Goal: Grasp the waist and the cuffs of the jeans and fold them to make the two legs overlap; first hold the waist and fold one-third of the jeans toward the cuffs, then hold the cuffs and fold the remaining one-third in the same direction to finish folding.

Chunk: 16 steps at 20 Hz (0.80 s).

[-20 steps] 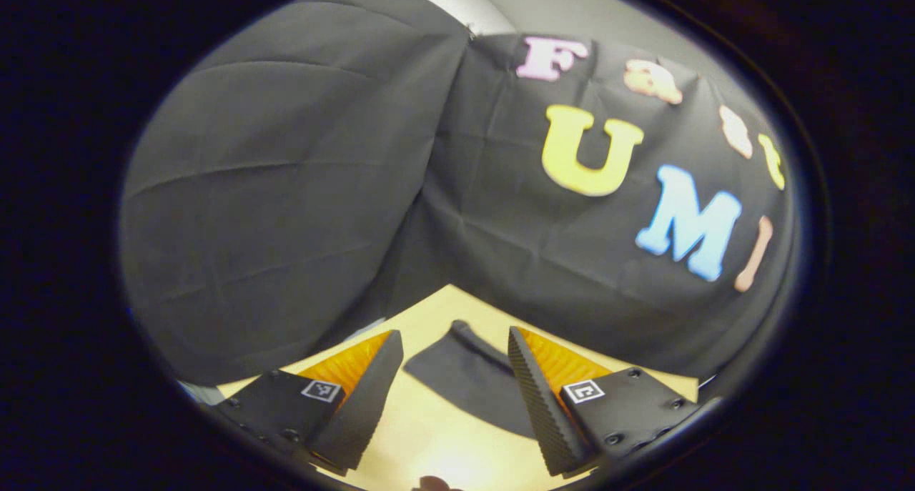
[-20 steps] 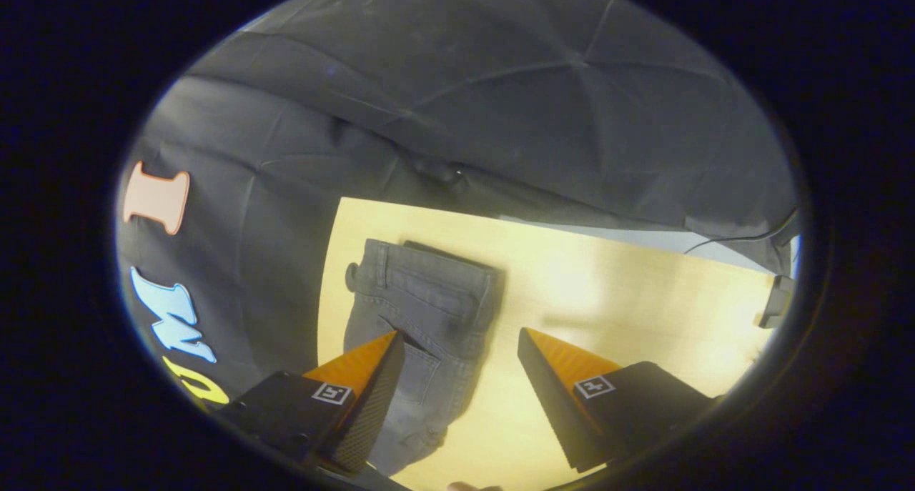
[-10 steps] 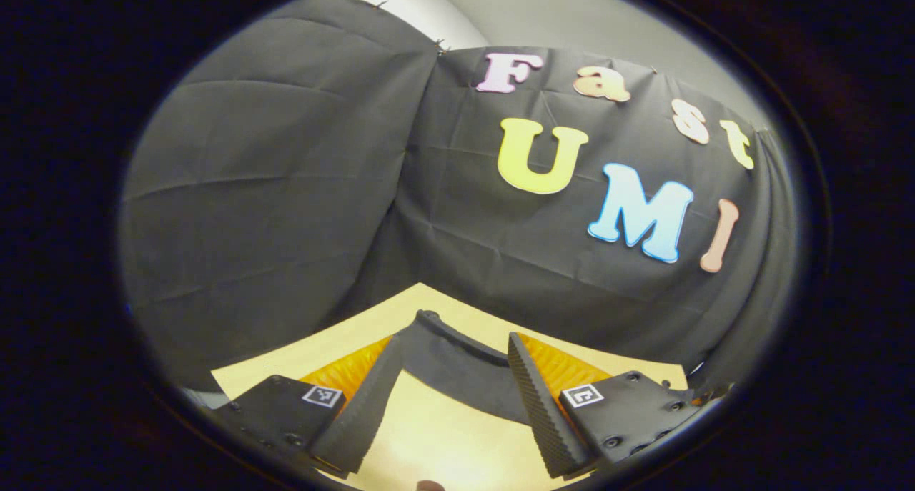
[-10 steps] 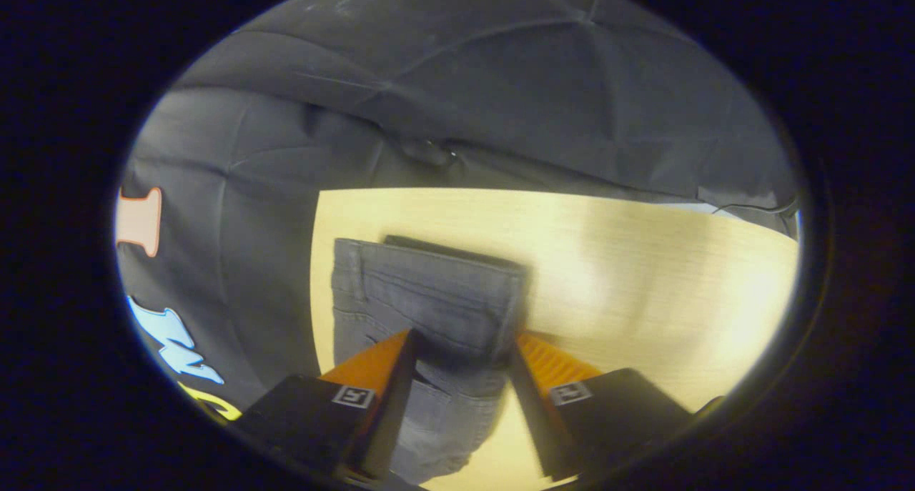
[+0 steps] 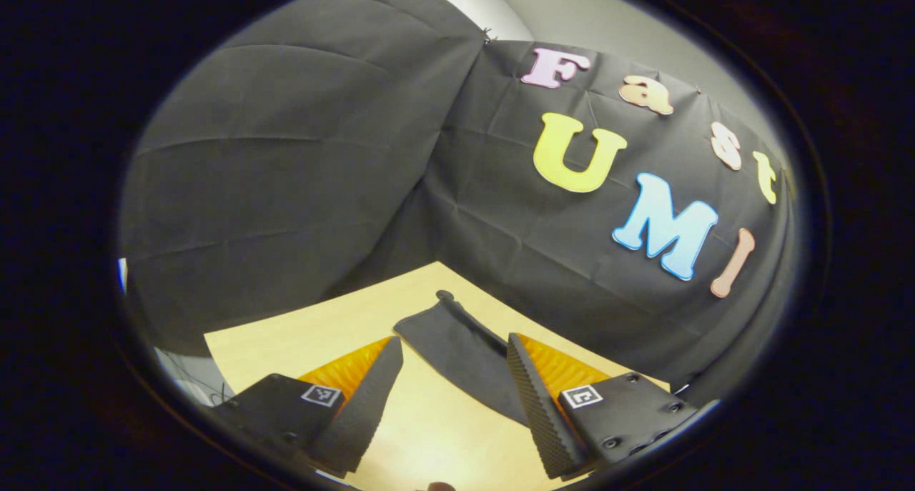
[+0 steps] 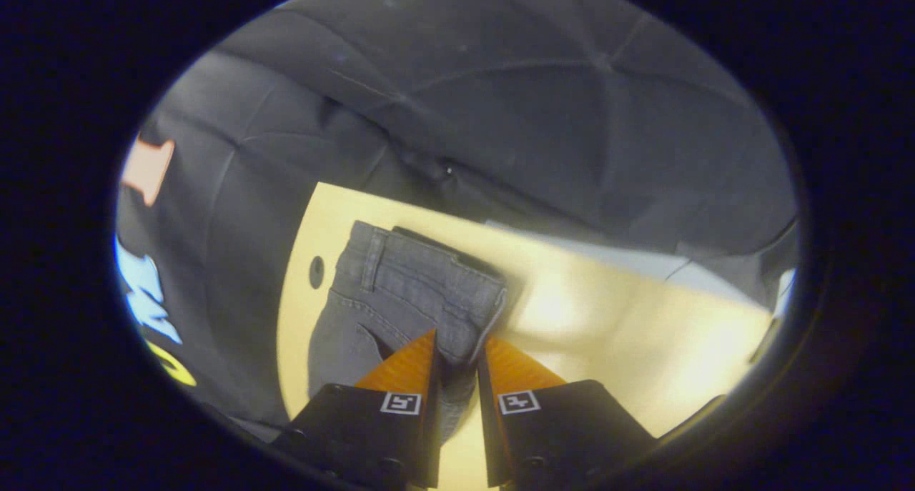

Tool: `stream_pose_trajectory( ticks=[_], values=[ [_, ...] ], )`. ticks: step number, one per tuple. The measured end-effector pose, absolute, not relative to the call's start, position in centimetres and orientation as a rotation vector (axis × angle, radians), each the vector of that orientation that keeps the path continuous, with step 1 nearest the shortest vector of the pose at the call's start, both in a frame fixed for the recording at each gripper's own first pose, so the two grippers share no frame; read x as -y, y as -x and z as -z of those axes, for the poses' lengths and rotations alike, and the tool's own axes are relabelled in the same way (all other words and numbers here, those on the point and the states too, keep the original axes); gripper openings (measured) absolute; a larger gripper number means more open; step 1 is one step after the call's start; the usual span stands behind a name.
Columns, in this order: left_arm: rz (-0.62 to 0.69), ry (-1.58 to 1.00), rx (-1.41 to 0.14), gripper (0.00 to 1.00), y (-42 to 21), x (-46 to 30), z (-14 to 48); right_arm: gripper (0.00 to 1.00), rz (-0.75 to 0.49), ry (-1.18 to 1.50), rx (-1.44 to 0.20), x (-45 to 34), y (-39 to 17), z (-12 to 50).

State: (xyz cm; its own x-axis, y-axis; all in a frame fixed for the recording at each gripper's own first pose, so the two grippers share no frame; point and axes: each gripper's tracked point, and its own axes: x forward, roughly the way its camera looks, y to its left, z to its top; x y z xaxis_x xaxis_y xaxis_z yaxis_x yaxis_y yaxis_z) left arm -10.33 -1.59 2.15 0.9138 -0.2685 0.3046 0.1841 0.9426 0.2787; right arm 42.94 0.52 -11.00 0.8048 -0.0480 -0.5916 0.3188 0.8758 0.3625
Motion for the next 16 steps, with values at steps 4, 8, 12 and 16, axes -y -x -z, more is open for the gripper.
stream_pose_trajectory(
  ticks=[4,8,12,16],
  values=[
    [0.292,-0.262,0.307,0.96,8.7,3.6,-1.2,0.20,0.348,-0.143,-0.471,4.5,-42.1,4.9],
    [0.335,-0.230,0.254,0.96,7.0,4.2,0.0,0.19,0.267,0.046,-0.331,0.3,-40.8,-0.1],
    [0.362,-0.225,0.228,0.96,6.0,4.7,0.0,0.18,0.048,0.190,-0.233,-9.7,-36.5,-4.2],
    [0.366,-0.220,0.220,0.96,5.7,3.9,-0.8,0.18,-0.219,0.271,-0.191,-21.9,-29.2,-3.5]
  ],
)
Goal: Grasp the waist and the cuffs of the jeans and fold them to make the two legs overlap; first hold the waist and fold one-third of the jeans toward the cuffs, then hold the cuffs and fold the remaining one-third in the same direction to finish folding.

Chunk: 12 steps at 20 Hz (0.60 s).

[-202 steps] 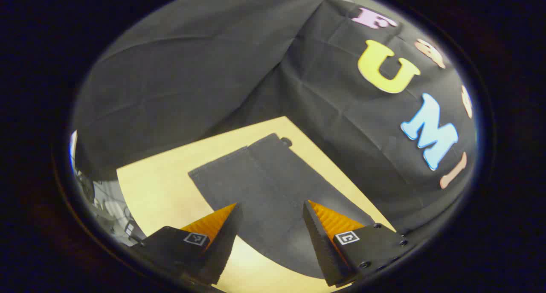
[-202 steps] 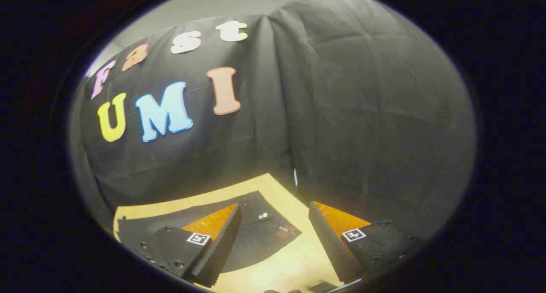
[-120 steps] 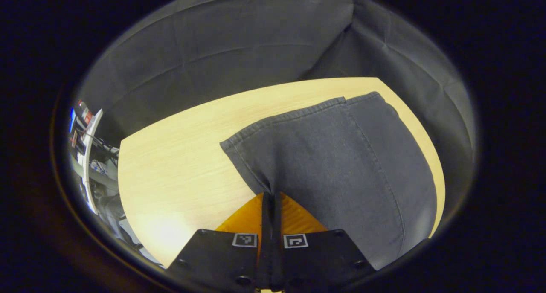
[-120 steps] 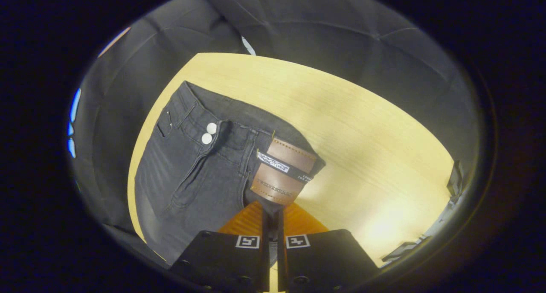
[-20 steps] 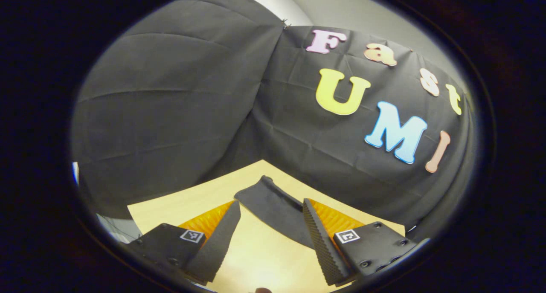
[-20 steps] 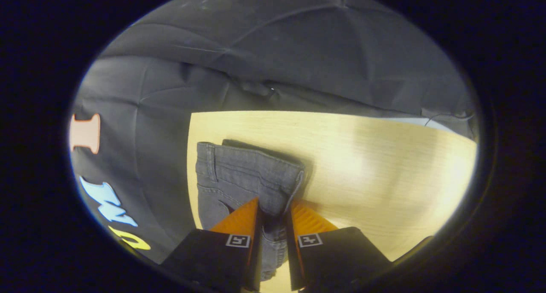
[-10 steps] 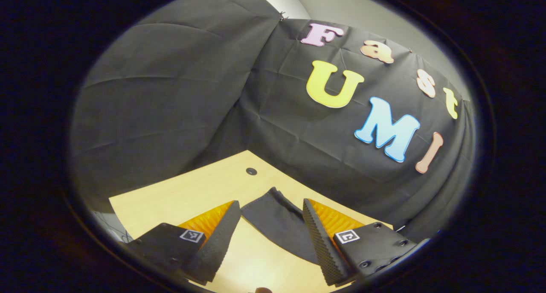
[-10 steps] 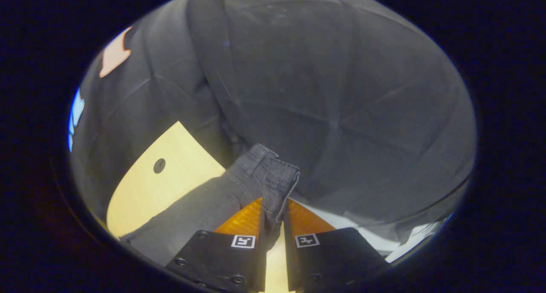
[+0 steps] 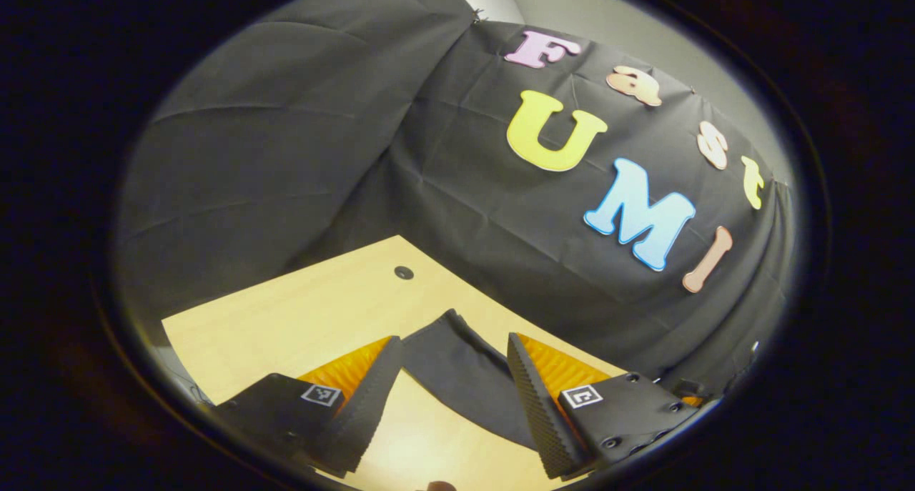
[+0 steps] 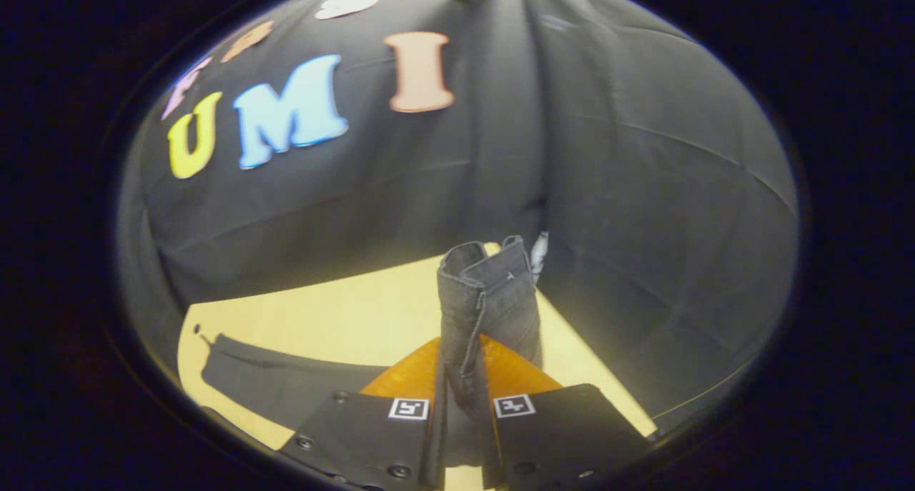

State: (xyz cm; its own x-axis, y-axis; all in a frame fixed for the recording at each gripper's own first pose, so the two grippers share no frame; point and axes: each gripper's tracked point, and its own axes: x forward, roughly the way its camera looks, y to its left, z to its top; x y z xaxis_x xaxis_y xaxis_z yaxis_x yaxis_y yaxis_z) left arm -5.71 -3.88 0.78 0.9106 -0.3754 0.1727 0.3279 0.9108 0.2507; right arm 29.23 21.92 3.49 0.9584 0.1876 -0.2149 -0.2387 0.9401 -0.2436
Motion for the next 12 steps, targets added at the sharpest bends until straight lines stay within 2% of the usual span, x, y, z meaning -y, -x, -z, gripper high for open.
stream_pose_trajectory(
  ticks=[2,4,5,6,8,9,10,12],
  values=[
    [0.351,-0.199,0.212,0.96,5.6,2.6,-1.2,0.18,-0.355,0.260,-0.196,-27.4,-25.6,-2.2],
    [0.332,-0.183,0.215,0.96,5.8,1.1,-2.0,0.18,-0.426,0.238,-0.296,-29.5,-24.0,0.8],
    [0.318,-0.174,0.222,1.00,6.1,-0.2,-2.5,0.18,-0.423,0.254,-0.340,-29.9,-23.4,2.1],
    [0.301,-0.163,0.232,0.96,6.5,-1.5,-3.1,0.18,-0.415,0.281,-0.391,-29.5,-23.5,3.6],
    [0.264,-0.138,0.247,0.96,7.6,-4.4,-4.3,0.18,-0.414,0.328,-0.499,-29.1,-22.6,5.5],
    [0.243,-0.128,0.255,1.00,8.1,-6.0,-4.7,0.18,-0.411,0.345,-0.522,-28.7,-22.5,5.8],
    [0.221,-0.117,0.262,0.96,8.5,-7.7,-4.9,0.18,-0.405,0.364,-0.537,-28.4,-22.6,6.1],
    [0.181,-0.096,0.271,0.96,9.5,-10.5,-5.6,0.18,-0.386,0.384,-0.593,-28.6,-23.6,7.4]
  ],
)
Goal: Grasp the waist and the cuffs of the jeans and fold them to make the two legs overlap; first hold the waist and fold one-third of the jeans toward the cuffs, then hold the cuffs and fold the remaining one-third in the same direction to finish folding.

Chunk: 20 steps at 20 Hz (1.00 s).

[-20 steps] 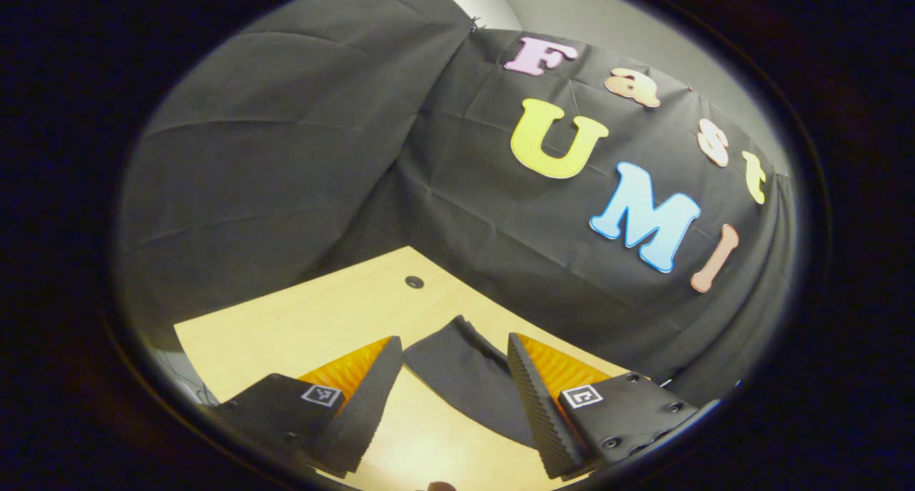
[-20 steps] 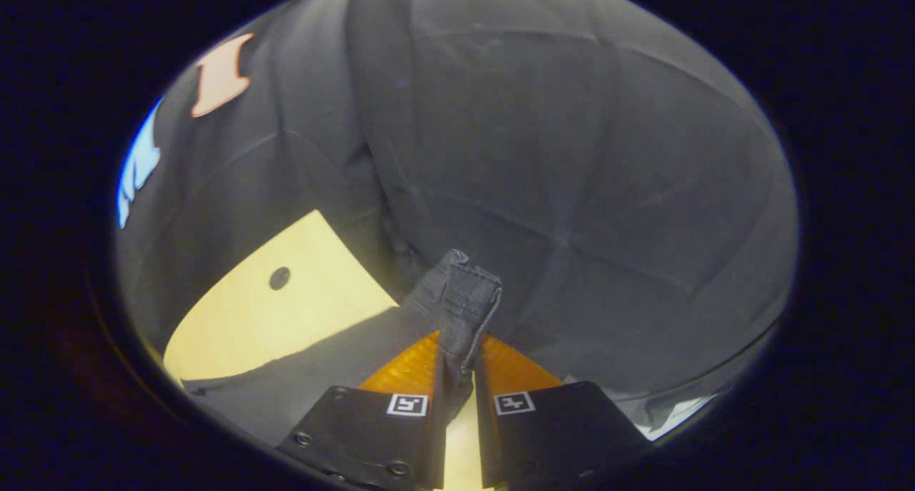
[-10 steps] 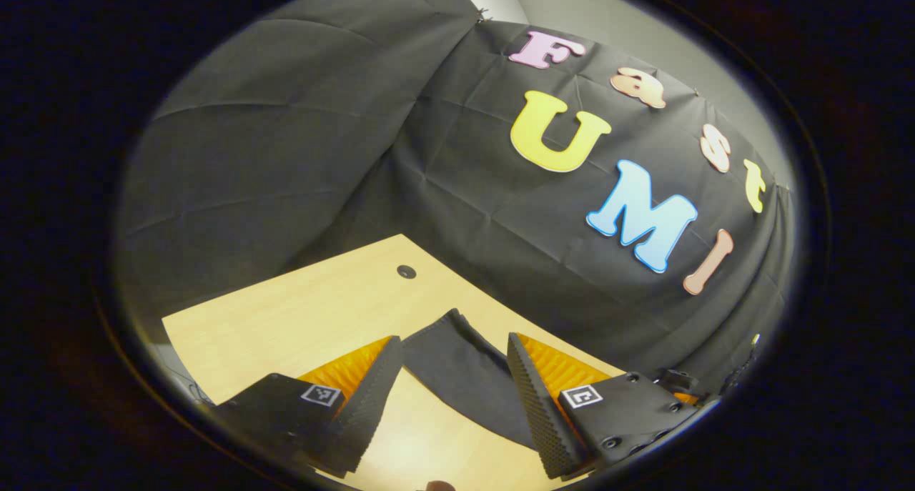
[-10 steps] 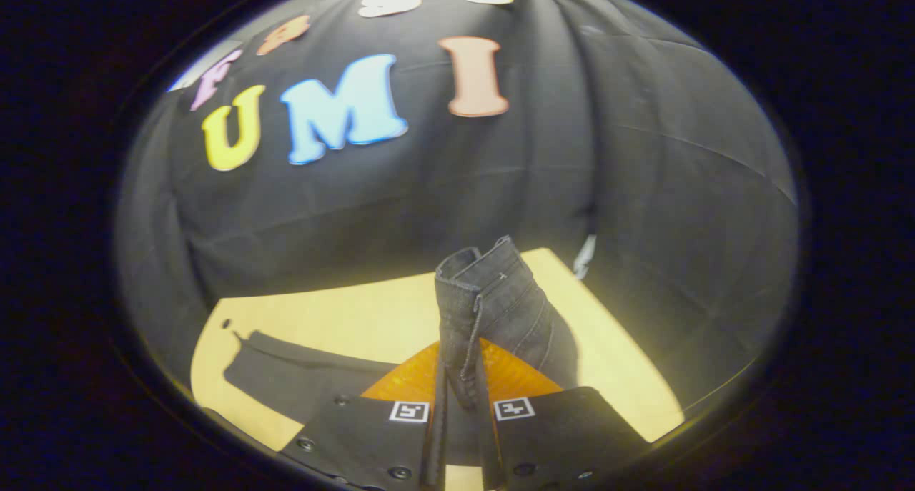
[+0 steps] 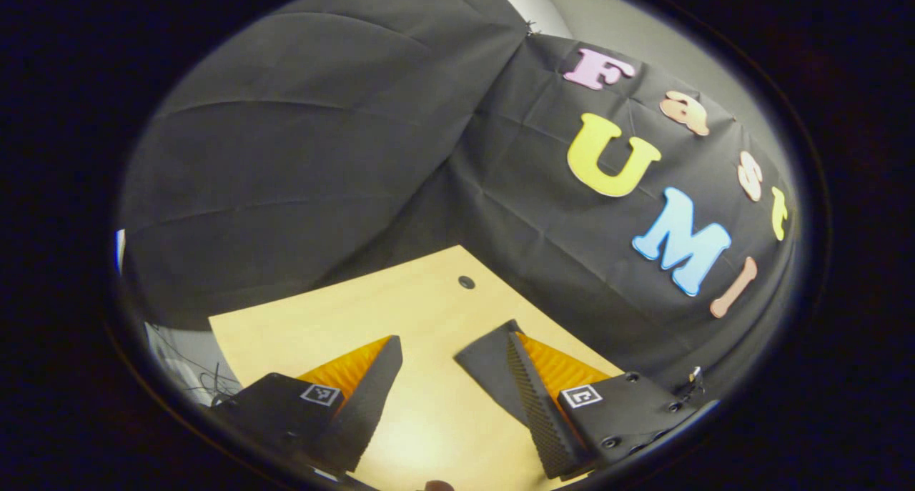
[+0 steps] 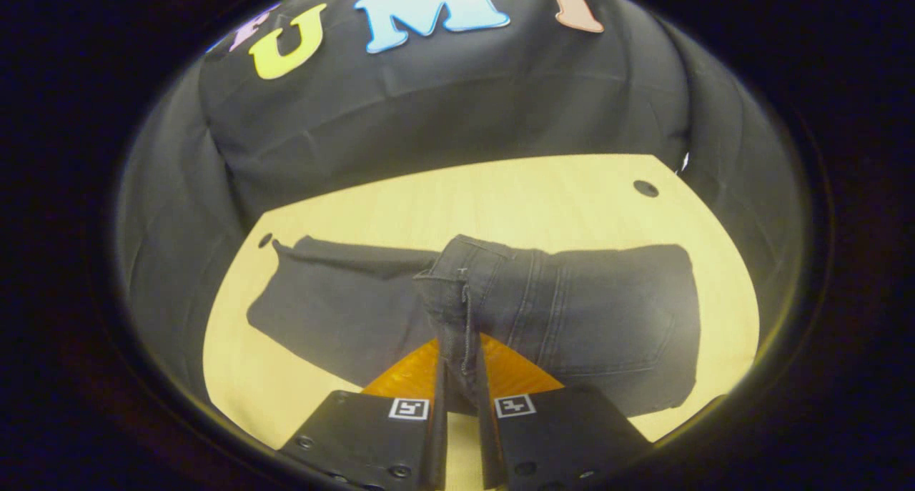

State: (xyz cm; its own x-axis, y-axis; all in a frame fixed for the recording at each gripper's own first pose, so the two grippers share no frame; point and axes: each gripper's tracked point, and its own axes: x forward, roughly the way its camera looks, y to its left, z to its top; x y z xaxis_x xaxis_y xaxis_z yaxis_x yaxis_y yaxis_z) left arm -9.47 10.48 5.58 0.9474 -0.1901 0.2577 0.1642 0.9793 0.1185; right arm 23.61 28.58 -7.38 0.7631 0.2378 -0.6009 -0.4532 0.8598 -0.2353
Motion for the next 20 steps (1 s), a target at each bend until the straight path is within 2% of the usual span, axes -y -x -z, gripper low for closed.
stream_pose_trajectory(
  ticks=[1,2,3,4,5,6,9,14,15,17,20],
  values=[
    [0.166,-0.082,0.272,0.96,9.6,-11.5,-5.8,0.19,-0.376,0.395,-0.648,-28.0,-23.6,8.9],
    [0.156,-0.067,0.268,0.96,9.8,-12.2,-5.8,0.29,-0.402,0.385,-0.735,-27.9,-23.8,11.6],
    [0.152,-0.050,0.260,0.96,9.7,-12.7,-5.9,0.43,-0.421,0.405,-0.806,-27.4,-22.7,12.8],
    [0.153,-0.033,0.249,0.96,9.6,-12.7,-5.7,0.57,-0.411,0.392,-0.730,-28.1,-23.6,12.1],
    [0.162,-0.020,0.241,0.96,9.3,-12.6,-5.6,0.71,-0.399,0.404,-0.757,-28.1,-23.5,12.7],
    [0.174,-0.011,0.238,0.96,8.9,-12.2,-5.5,0.53,-0.410,0.419,-0.751,-28.3,-23.0,13.0],
    [0.209,-0.022,0.193,0.96,7.0,-10.7,-4.1,0.55,-0.458,0.500,-0.772,-28.2,-22.6,14.1],
    [0.248,-0.051,0.124,0.96,3.7,-7.8,-1.9,0.53,-0.504,0.735,-0.901,-26.5,-21.9,15.2],
    [0.243,-0.060,0.101,1.00,2.9,-7.8,-1.1,0.53,-0.514,0.794,-0.919,-26.4,-21.8,15.5],
    [0.260,-0.095,0.051,0.97,1.6,-7.9,1.1,0.53,-0.525,0.886,-0.964,-26.8,-22.0,15.3],
    [0.290,-0.252,-0.041,0.98,-0.8,-8.1,6.0,0.51,-0.594,0.811,-0.934,-29.3,-23.4,13.2]
  ],
)
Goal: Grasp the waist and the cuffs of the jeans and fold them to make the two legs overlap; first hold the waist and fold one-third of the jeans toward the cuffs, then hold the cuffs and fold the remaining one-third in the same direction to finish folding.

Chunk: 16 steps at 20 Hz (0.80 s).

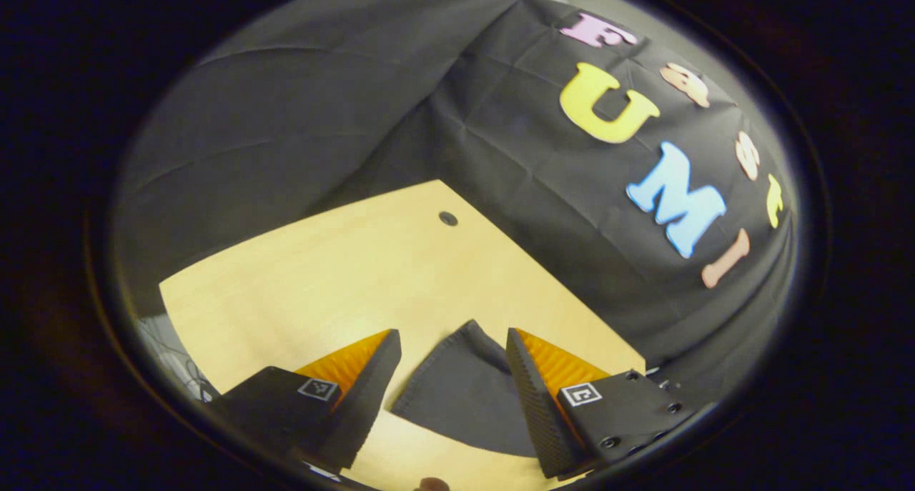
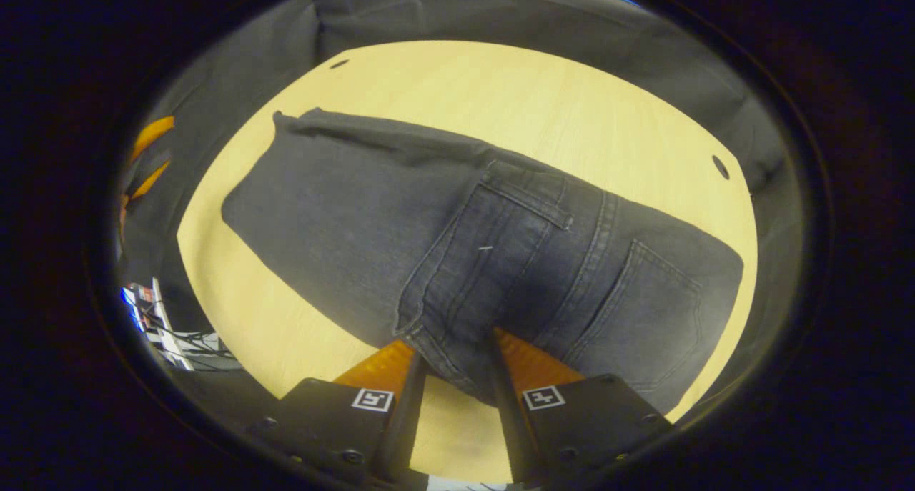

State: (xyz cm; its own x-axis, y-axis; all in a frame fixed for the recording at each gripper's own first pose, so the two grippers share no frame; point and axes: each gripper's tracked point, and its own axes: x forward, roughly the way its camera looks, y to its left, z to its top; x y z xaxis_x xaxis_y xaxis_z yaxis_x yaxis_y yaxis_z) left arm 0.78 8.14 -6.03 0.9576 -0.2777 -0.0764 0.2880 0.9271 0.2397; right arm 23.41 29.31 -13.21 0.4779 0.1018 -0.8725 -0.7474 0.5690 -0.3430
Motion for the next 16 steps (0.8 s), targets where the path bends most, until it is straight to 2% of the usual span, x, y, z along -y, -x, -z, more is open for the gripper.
stream_pose_trajectory(
  ticks=[1,4,8,14,16],
  values=[
    [0.281,-0.319,-0.072,0.97,-1.8,-9.0,7.8,0.51,-0.622,0.699,-0.933,-30.9,-23.3,11.8],
    [0.262,-0.434,-0.125,1.00,-4.5,-11.2,11.9,0.95,-0.542,0.539,-0.805,-33.0,-25.7,6.3],
    [0.264,-0.466,-0.161,0.98,-7.0,-9.2,14.4,0.97,-0.470,0.528,-0.713,-32.7,-25.9,3.4],
    [0.221,-0.655,-0.228,0.98,-12.5,-7.4,19.3,0.97,-0.380,0.365,-0.730,-31.9,-25.2,3.0],
    [0.106,-0.785,-0.157,1.00,-14.4,-9.6,19.2,0.97,-0.368,0.349,-0.731,-31.8,-25.0,3.0]
  ],
)
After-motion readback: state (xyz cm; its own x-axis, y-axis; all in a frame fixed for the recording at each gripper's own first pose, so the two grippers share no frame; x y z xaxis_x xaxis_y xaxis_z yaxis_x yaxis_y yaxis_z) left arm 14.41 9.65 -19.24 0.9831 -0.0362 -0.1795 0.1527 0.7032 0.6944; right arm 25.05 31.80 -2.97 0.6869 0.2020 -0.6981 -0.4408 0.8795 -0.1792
